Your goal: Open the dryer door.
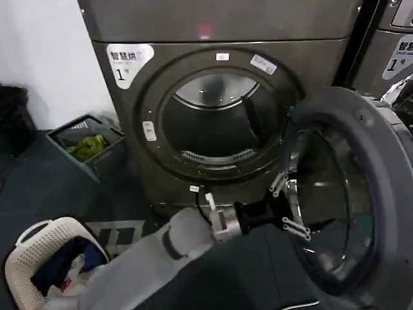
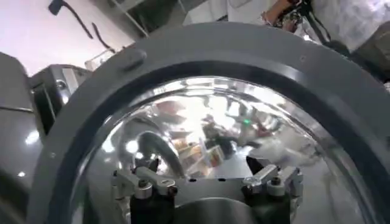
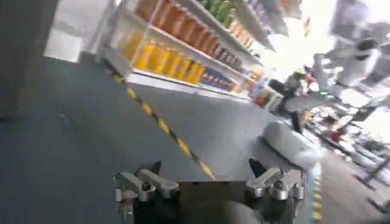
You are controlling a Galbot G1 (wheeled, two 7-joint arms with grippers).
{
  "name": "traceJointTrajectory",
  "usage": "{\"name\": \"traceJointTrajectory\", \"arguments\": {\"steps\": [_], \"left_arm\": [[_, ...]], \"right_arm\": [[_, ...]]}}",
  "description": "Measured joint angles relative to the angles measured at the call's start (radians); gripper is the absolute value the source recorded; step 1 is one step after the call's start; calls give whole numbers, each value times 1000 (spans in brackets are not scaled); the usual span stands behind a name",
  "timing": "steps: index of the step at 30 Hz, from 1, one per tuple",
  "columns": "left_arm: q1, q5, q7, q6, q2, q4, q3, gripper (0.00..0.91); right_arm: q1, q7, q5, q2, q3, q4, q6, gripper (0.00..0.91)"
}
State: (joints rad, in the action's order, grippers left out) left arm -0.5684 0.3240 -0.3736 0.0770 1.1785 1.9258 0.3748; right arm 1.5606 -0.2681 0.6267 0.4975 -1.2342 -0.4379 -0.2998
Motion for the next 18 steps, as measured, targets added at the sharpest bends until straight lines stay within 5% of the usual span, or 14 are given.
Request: {"name": "traceJointTrajectory", "arguments": {"steps": [7,18], "left_arm": [[8,-10,0,3,43,-38,24,907],[4,-34,3,4,89,-79,36,907]], "right_arm": [[356,142,-27,203,-304,-413,131,907],[604,324,-227,505,-524,-917,295,907]]}}
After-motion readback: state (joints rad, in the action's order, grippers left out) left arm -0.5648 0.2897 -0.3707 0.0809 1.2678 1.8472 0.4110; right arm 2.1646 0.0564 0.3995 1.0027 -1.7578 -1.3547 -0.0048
